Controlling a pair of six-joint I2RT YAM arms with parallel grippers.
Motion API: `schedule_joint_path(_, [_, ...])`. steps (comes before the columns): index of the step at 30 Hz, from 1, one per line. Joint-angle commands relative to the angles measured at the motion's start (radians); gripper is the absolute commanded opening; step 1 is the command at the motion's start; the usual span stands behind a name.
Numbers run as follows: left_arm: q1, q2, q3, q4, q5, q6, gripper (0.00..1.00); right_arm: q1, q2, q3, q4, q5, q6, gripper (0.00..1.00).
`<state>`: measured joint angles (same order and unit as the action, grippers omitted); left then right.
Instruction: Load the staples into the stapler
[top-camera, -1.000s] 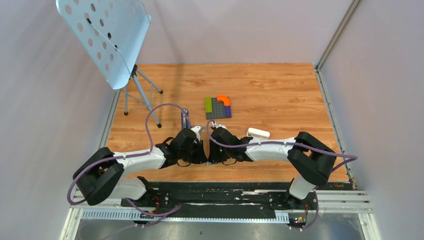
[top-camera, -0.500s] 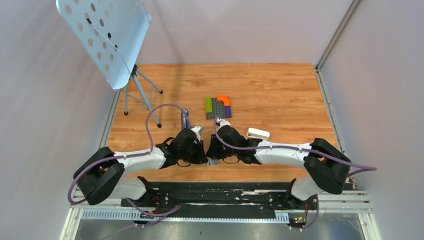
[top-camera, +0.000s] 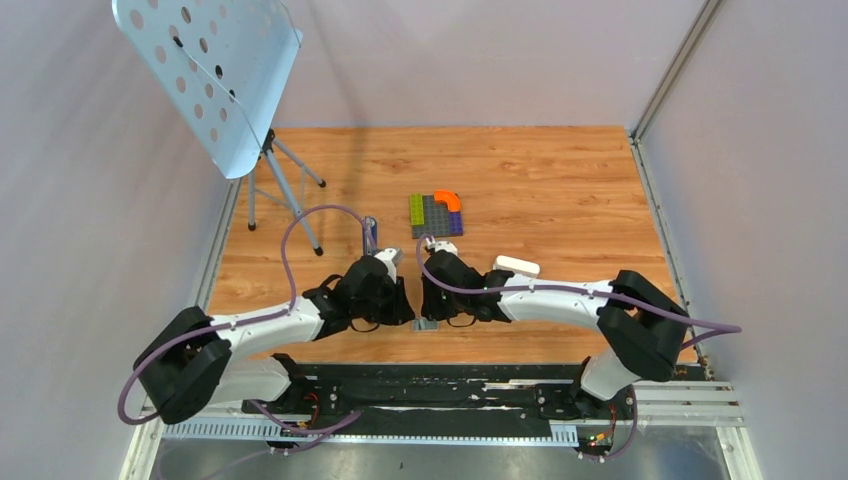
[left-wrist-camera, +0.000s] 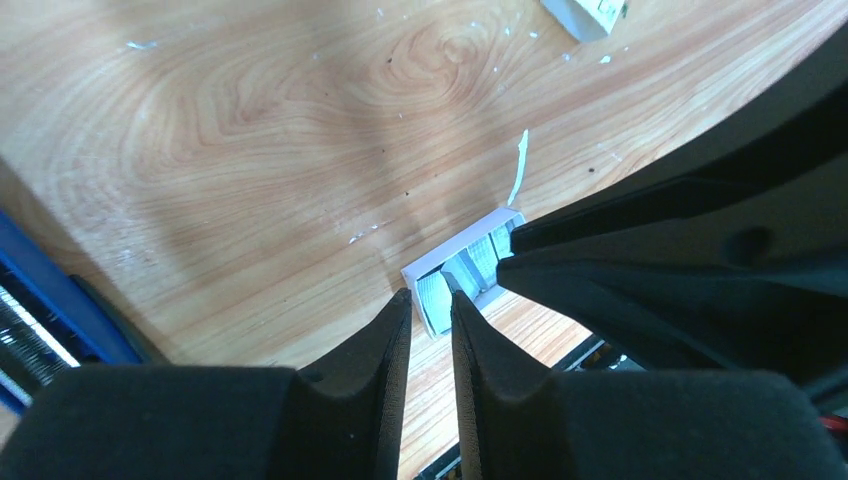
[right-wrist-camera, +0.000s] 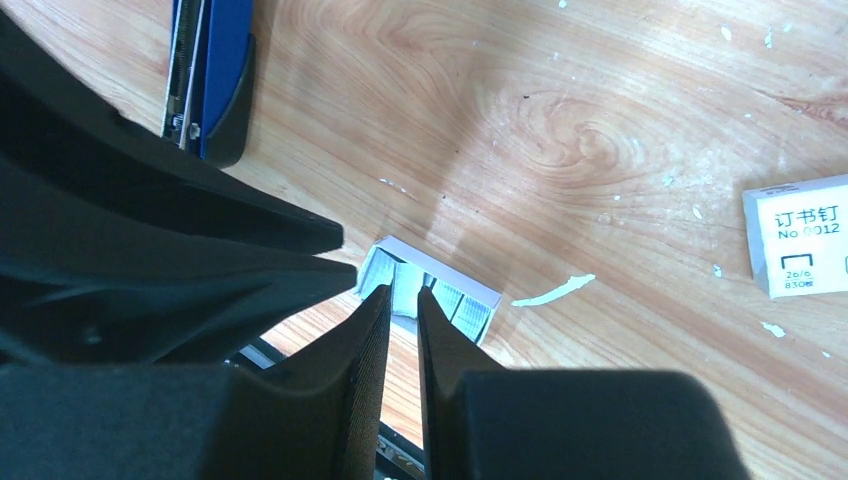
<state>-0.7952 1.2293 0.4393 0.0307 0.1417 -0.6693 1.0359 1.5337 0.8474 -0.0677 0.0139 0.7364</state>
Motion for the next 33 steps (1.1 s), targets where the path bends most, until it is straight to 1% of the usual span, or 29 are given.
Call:
schedule_joint_path(1, [-0.001,-0.077,0.011,-0.064,-0.086,0.003,0.24,0.028,0.037,0.043,-0.077,0.036,-0.019,0.18])
schedule_joint_path(6, [-0.001,-0.139,0.017,-0.137,-0.152,0.029,0.25,0.037,0.068,0.064,-0.09,0.033,-0.02,0.18])
schedule_joint_path(14, [-0.001,-0.258,-0.006,-0.167,-0.209,0.031,0.26,0.048,0.101,0.083,-0.11,0.036,-0.024,0.16])
schedule_joint_path(28, [-0.001,-0.294,-0.017,-0.177,-0.216,0.03,0.26,0.051,0.135,0.1,-0.124,0.041,-0.032,0.13])
schedule_joint_path(33, [-0.001,-0.319,-0.02,-0.183,-0.22,0.027,0.26,0.052,0.15,0.106,-0.133,0.047,-0.034,0.11])
